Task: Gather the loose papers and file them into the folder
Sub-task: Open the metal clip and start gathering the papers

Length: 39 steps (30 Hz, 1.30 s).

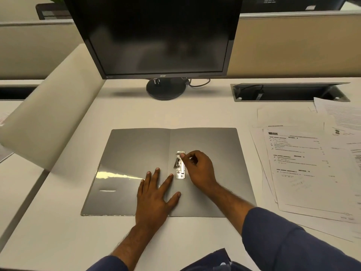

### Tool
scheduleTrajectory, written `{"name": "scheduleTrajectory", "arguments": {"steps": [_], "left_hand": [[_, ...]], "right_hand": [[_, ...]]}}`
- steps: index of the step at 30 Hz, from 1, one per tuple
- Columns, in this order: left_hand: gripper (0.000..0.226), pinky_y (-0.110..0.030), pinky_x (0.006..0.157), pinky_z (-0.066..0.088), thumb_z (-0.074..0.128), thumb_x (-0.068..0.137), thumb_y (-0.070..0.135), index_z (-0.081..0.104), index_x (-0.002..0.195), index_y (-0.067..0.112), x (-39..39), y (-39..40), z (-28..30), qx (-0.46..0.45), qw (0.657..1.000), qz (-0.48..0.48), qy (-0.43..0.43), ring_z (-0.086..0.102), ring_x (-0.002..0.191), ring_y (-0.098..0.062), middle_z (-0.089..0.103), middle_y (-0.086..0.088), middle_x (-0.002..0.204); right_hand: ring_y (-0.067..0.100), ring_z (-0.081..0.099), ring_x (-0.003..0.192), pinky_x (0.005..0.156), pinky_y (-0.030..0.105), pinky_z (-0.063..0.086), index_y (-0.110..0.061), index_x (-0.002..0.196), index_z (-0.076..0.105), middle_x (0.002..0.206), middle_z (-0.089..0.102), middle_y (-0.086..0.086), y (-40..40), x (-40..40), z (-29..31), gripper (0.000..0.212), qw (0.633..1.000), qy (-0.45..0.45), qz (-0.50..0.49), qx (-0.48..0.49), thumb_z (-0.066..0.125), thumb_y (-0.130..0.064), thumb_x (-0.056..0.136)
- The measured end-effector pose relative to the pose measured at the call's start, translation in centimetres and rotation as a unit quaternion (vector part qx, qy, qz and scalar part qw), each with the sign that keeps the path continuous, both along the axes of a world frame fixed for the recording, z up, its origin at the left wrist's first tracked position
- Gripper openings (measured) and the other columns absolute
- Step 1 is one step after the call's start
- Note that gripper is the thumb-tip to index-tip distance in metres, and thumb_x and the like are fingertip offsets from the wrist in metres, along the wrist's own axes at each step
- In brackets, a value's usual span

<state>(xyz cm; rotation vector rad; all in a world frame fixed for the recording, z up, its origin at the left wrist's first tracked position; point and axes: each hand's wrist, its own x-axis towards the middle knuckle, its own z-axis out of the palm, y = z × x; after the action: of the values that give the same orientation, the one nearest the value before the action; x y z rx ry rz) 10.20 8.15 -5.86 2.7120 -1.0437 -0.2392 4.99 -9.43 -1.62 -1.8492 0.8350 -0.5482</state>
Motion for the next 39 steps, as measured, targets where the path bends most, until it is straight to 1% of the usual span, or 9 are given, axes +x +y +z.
{"name": "scheduleTrajectory", "arguments": {"steps": [3,6,8,15,18,22,29,35,39], "left_hand": [[0.079,-0.045,0.123,0.0,0.016,0.082,0.082,0.019,0.152,0.046,0.0,0.0,0.0,-0.017,1.0,0.0,0.003,-0.003,0.153,-0.021,0.0,0.007,0.166],[0.08,-0.044,0.124,0.0,0.011,0.08,0.083,0.016,0.152,0.048,0.0,0.0,-0.1,0.0,1.0,-0.003,-0.004,-0.007,0.153,-0.02,-0.004,0.008,0.166],[0.08,-0.044,0.124,0.0,0.012,0.08,0.083,0.017,0.152,0.048,0.0,-0.1,-0.1,-0.008,1.0,0.0,0.001,-0.006,0.153,-0.02,-0.002,0.008,0.166],[0.078,-0.044,0.123,0.002,0.017,0.082,0.081,0.021,0.152,0.046,0.0,-0.1,0.1,-0.012,1.0,0.0,-0.001,-0.001,0.153,-0.021,0.003,0.006,0.166],[0.077,-0.043,0.123,0.004,0.015,0.083,0.081,0.021,0.152,0.046,-0.1,0.0,0.3,-0.012,1.0,-0.004,-0.004,-0.001,0.153,-0.021,0.004,0.006,0.166],[0.075,-0.043,0.123,0.002,0.019,0.084,0.079,0.018,0.152,0.047,-0.1,0.0,0.6,-0.003,1.0,0.0,0.009,-0.004,0.153,-0.021,0.001,0.007,0.166],[0.073,-0.043,0.123,0.002,0.023,0.086,0.077,0.019,0.152,0.047,-0.2,-0.1,1.1,0.008,1.0,-0.001,0.019,-0.005,0.153,-0.021,-0.001,0.007,0.166],[0.077,-0.043,0.122,0.003,0.015,0.082,0.08,0.021,0.151,0.048,0.0,-0.1,1.3,0.011,1.0,-0.006,0.019,-0.002,0.153,-0.021,0.002,0.007,0.166],[0.089,-0.043,0.122,0.002,-0.002,0.076,0.086,0.026,0.151,0.046,0.0,0.1,1.7,0.028,0.999,-0.017,-0.014,-0.001,0.153,-0.025,0.009,0.004,0.166]], "right_hand": [[0.012,0.056,0.08,0.072,0.031,0.048,-0.022,0.081,0.065,0.079,0.062,-0.007,-0.8,-0.4,0.6,0.028,0.999,0.007,0.014,-0.04,0.057,-0.047,0.092],[0.019,0.051,0.1,0.084,0.036,0.046,-0.021,0.095,0.072,0.098,0.065,0.0,-0.7,-1.3,0.3,0.017,0.98,0.071,0.14,-0.125,0.061,-0.032,0.088],[0.02,0.049,0.105,0.087,0.035,0.044,-0.023,0.1,0.074,0.106,0.064,0.0,-0.2,-1.5,0.3,0.02,0.959,0.092,0.209,-0.169,0.061,-0.032,0.086],[0.021,0.048,0.109,0.089,0.039,0.044,-0.027,0.114,0.069,0.112,0.062,-0.001,-0.4,-2.3,0.4,0.029,0.943,0.116,0.236,-0.203,0.059,-0.036,0.089],[0.022,0.043,0.116,0.094,0.039,0.04,-0.036,0.136,0.053,0.129,0.056,-0.002,-0.9,-1.9,0.7,0.045,0.922,0.139,0.278,-0.232,0.054,-0.042,0.092],[0.027,0.038,0.125,0.1,0.043,0.033,-0.038,0.15,0.025,0.136,0.048,0.002,-2.4,-0.1,1.1,0.07,0.914,0.214,0.243,-0.244,0.05,-0.058,0.088],[0.029,0.038,0.123,0.098,0.044,0.03,-0.036,0.152,0.015,0.134,0.044,0.005,-3.6,0.3,-0.2,0.086,0.878,0.293,0.254,-0.282,0.045,-0.073,0.081],[0.028,0.038,0.126,0.1,0.045,0.032,-0.033,0.152,0.016,0.14,0.043,0.004,-4.8,-1.7,-0.4,0.087,0.906,0.25,0.215,-0.264,0.045,-0.074,0.08],[0.027,0.037,0.13,0.104,0.045,0.031,-0.03,0.15,0.026,0.143,0.042,0.003,-7.2,-5.2,0.0,0.078,0.924,0.232,0.173,-0.249,0.048,-0.067,0.084]]}}
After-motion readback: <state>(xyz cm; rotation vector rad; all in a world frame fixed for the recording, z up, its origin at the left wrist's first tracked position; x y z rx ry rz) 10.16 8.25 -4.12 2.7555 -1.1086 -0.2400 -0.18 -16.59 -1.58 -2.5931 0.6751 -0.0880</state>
